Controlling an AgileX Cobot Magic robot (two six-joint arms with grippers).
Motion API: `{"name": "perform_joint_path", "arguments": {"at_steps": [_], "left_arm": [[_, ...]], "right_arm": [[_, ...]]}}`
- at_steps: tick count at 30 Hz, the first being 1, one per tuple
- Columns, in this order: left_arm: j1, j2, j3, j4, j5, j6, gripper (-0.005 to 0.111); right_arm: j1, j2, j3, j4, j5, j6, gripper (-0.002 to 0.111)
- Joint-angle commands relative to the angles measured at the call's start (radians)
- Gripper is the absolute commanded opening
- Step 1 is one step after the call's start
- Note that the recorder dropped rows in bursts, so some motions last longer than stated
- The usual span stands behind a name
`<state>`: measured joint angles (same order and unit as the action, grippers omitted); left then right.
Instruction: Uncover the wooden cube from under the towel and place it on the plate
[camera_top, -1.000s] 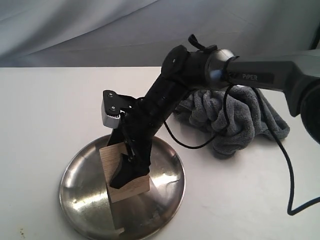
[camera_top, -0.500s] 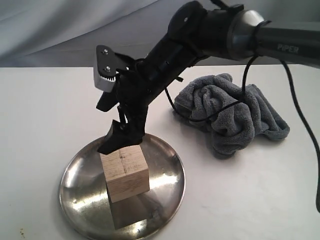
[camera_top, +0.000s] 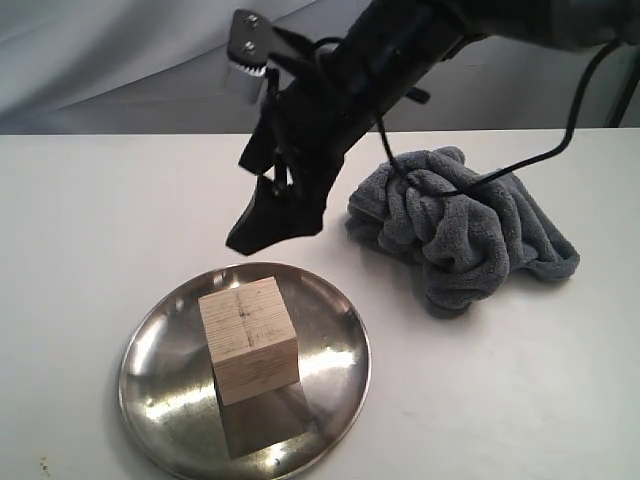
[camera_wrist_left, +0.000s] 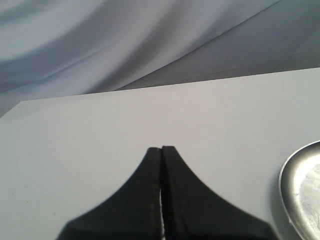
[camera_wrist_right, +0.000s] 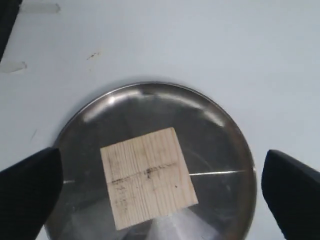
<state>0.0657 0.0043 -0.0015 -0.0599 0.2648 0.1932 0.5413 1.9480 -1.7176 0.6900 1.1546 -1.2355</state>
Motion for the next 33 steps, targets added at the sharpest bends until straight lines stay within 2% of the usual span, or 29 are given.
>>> {"name": "perform_joint_path", "arguments": {"at_steps": [1, 4, 8, 11, 15, 23, 31, 33], "left_arm": [[-0.001, -0.004, 0.002, -0.005, 0.001, -0.003, 0.000], [-0.001, -0.004, 0.002, -0.005, 0.001, -0.003, 0.000], [-0.001, -0.004, 0.002, -0.005, 0.001, -0.001, 0.000], [-0.001, -0.004, 0.002, -0.005, 0.001, -0.001, 0.000], [-0.001, -0.004, 0.002, -0.005, 0.001, -0.001, 0.000], [-0.001, -0.004, 0.002, -0.005, 0.001, -0.002, 0.000], [-0.001, -0.004, 0.002, -0.005, 0.001, -0.001, 0.000], [-0.001, -0.004, 0.002, -0.005, 0.001, -0.001, 0.000]], "right_arm": [[-0.094, -0.052, -0.007, 0.071, -0.017, 0.043, 0.092], [-0.184, -0.064, -0.007, 0.173, 0.002, 0.043, 0.071], [-0.312, -0.064, -0.007, 0.288, 0.066, 0.041, 0.037], [-0.396, -0.064, -0.007, 0.334, 0.066, 0.102, 0.019], [-0.490, -0.067, -0.007, 0.348, 0.066, 0.149, 0.001], [-0.588, -0.074, -0.005, 0.348, 0.066, 0.190, 0.000], [-0.591, -0.096, -0.005, 0.343, 0.066, 0.172, 0.000], [-0.591, -0.109, -0.005, 0.334, -0.058, 0.210, 0.000]]}}
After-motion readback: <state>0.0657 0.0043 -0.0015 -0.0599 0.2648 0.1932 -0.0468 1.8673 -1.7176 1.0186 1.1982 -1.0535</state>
